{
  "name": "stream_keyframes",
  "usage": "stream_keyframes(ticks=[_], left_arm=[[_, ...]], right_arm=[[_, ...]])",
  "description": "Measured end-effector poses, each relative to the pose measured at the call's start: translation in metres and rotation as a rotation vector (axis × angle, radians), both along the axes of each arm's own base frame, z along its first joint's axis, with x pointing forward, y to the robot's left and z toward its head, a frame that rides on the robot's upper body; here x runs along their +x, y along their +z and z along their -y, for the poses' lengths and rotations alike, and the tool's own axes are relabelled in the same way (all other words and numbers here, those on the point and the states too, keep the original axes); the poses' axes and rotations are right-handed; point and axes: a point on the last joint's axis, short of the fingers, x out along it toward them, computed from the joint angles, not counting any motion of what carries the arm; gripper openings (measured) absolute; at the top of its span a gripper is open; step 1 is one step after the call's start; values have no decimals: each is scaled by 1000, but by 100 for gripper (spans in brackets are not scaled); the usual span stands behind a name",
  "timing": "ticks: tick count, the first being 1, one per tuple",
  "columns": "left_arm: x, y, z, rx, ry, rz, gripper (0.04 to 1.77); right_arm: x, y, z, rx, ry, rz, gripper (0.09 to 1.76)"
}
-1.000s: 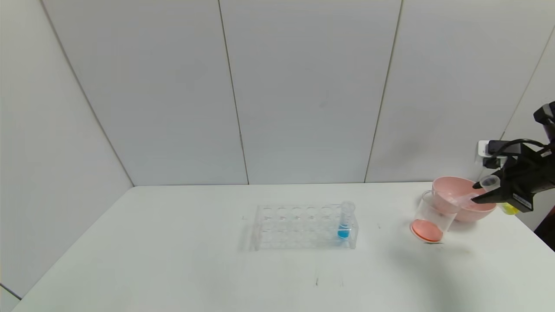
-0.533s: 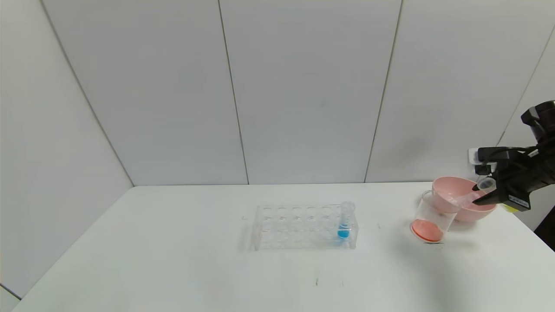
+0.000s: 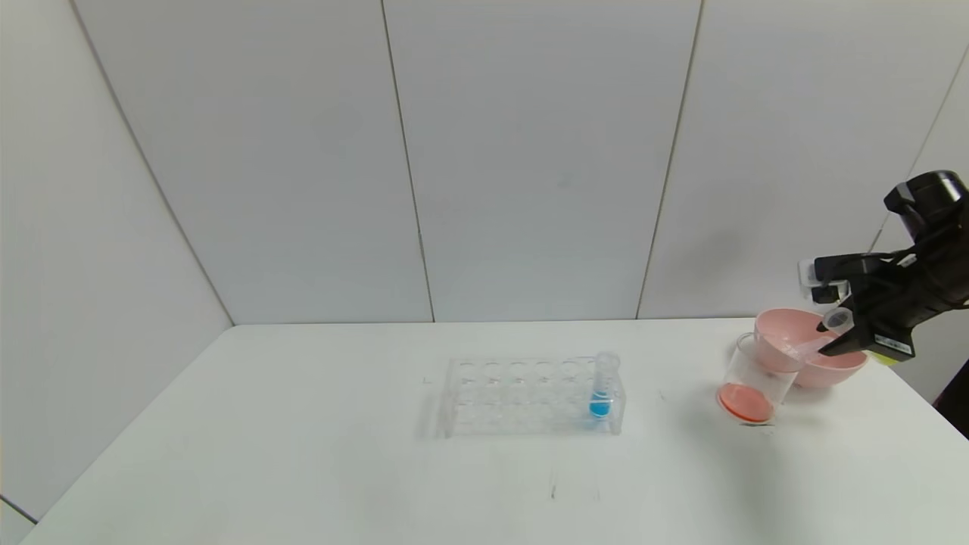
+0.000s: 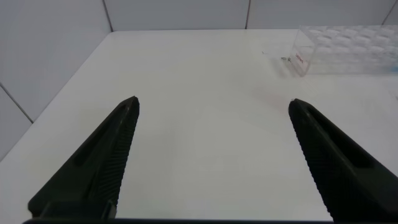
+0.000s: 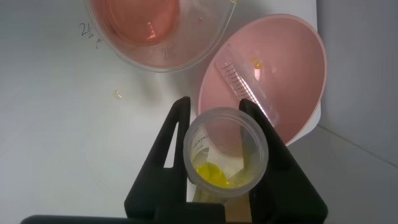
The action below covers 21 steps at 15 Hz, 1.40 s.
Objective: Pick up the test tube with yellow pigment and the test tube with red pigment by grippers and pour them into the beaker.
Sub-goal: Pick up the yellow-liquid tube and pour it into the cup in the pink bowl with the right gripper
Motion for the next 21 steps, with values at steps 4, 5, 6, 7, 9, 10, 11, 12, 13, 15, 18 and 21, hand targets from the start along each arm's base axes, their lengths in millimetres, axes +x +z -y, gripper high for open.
stream_keyframes(ticks=[4,5,6,7,9,10,11,12,13,15,18,21], left_arm=[[0,0,0,0,0,0,172],[0,0,0,0,0,0,172],[0,0,0,0,0,0,172],[0,0,0,0,0,0,172],[0,0,0,0,0,0,172],[0,0,0,0,0,0,172],[0,0,0,0,0,0,172],[0,0,0,0,0,0,172],[0,0,0,0,0,0,172],[0,0,0,0,0,0,172],[0,0,0,0,0,0,172],[0,0,0,0,0,0,172]], right_arm=[[7,5,-9,-87,28,-45,60],[8,7,-12,-97,31,-54,60],[11,9,-15,-116,33,-58,60],[14,10,-17,-139,32,-56,60],[19,8,-21,-200,43,-60,60],[21,7,-24,-221,48,-62,60],[23,5,-26,-227,53,-62,60],[24,3,-29,-234,59,-66,60],[25,2,-32,-257,60,-70,60],[28,0,-38,-304,70,-78,60],[32,-3,-44,-345,73,-72,60],[34,-5,-51,-405,70,-77,60]])
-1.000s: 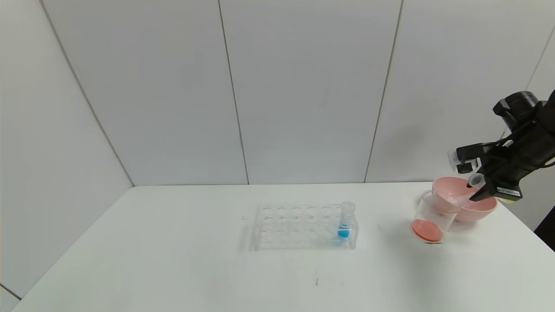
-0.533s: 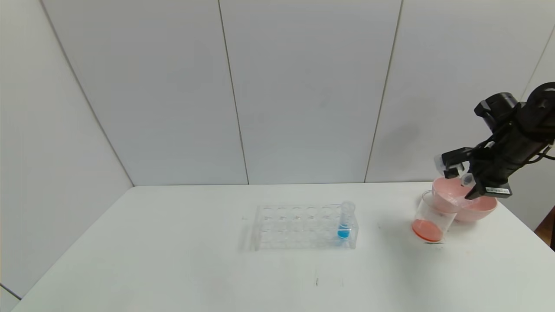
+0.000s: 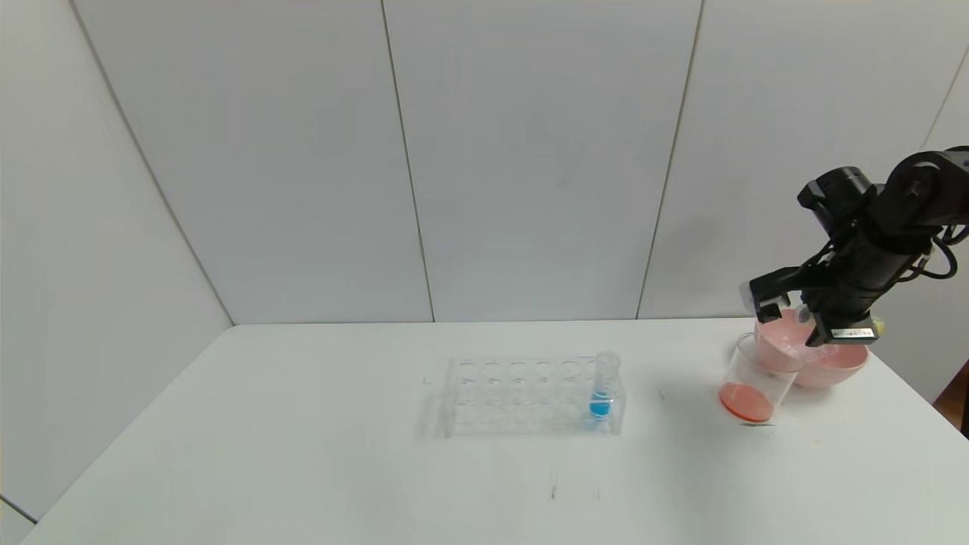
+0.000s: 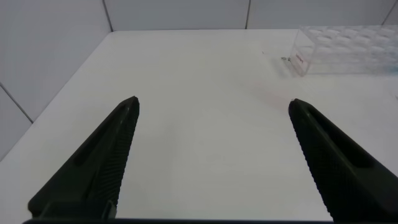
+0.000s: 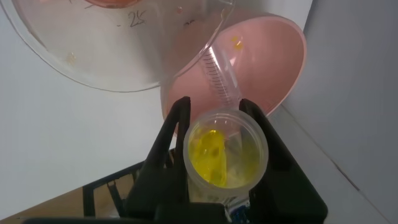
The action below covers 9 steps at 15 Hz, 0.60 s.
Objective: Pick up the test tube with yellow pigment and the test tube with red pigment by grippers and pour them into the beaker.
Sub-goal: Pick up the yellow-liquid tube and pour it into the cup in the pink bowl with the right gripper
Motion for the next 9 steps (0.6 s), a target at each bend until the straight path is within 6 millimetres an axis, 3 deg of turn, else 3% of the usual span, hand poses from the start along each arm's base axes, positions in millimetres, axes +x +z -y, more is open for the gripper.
stream_keyframes(ticks=[9], left_arm=[[0,0,0,0,0,0,172]], right_arm=[[3,1,-18,-176,10,17,60]])
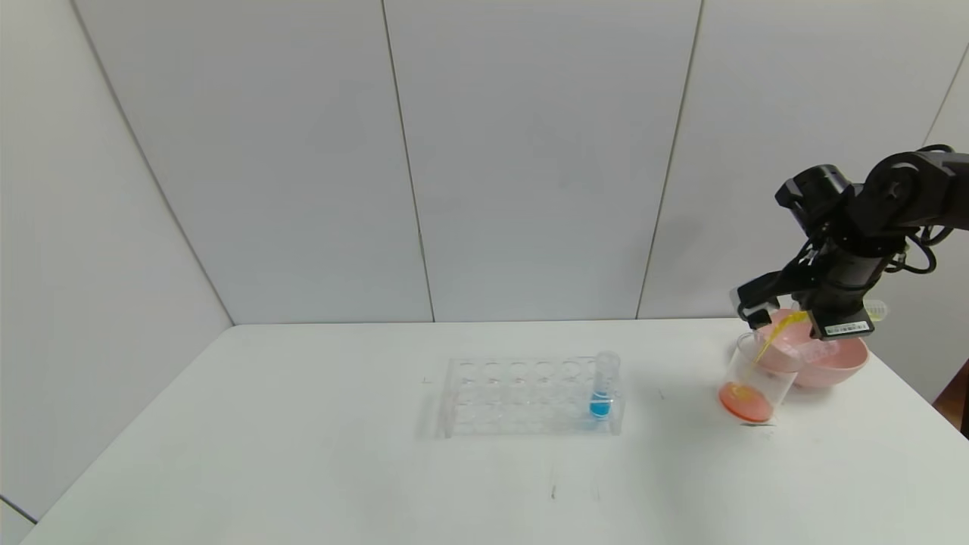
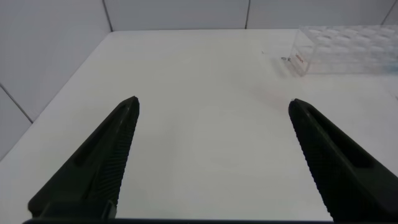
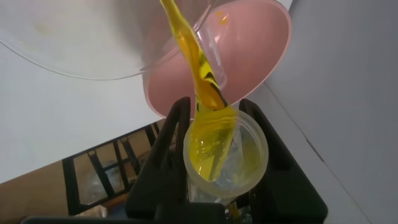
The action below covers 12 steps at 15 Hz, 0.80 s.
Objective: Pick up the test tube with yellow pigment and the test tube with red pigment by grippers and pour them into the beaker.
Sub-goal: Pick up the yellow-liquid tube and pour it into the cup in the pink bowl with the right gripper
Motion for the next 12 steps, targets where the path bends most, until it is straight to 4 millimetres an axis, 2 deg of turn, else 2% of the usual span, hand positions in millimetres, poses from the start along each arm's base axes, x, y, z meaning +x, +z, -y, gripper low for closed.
stream_keyframes(ticks=[12], left_arm=[[0,0,0,0,0,0,172]], right_arm=[[-5,13,-16,-260,81,-19,60]])
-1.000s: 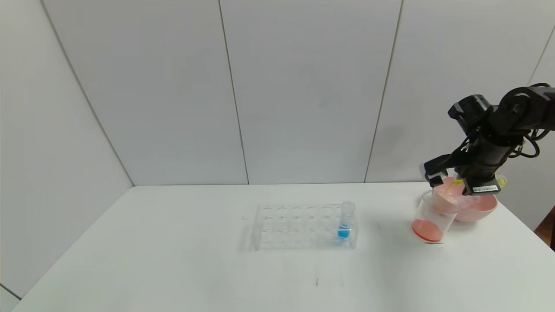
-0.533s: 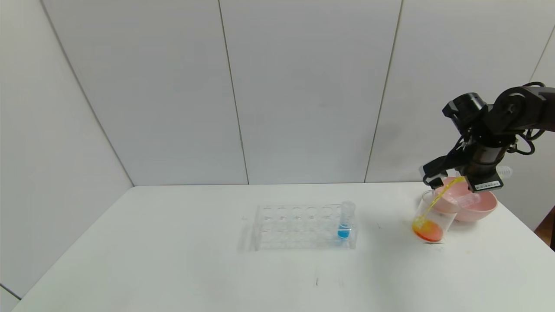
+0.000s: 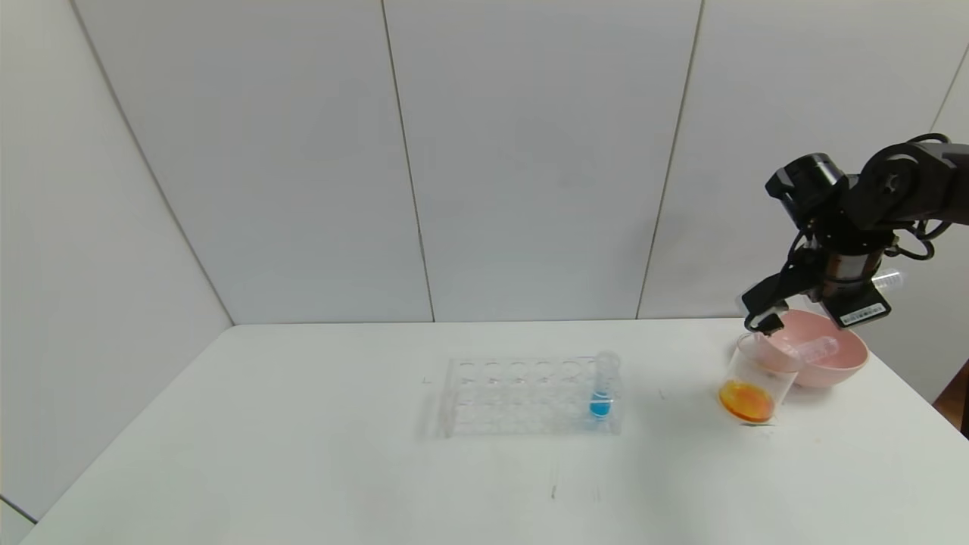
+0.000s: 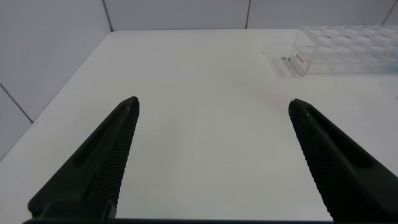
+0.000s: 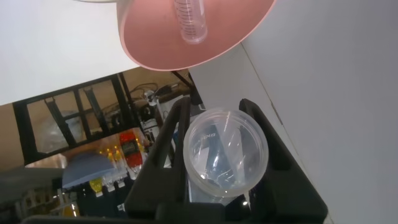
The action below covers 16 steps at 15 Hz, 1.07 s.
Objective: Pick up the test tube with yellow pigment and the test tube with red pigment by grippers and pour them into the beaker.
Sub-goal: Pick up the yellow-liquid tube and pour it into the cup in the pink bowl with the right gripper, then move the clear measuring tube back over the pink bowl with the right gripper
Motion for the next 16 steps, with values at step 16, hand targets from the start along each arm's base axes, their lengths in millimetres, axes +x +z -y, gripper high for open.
stream_keyframes(ticks=[16], left_arm=[[0,0,0,0,0,0,172]], right_arm=[[-16,13,-1,84,-13,5,60]])
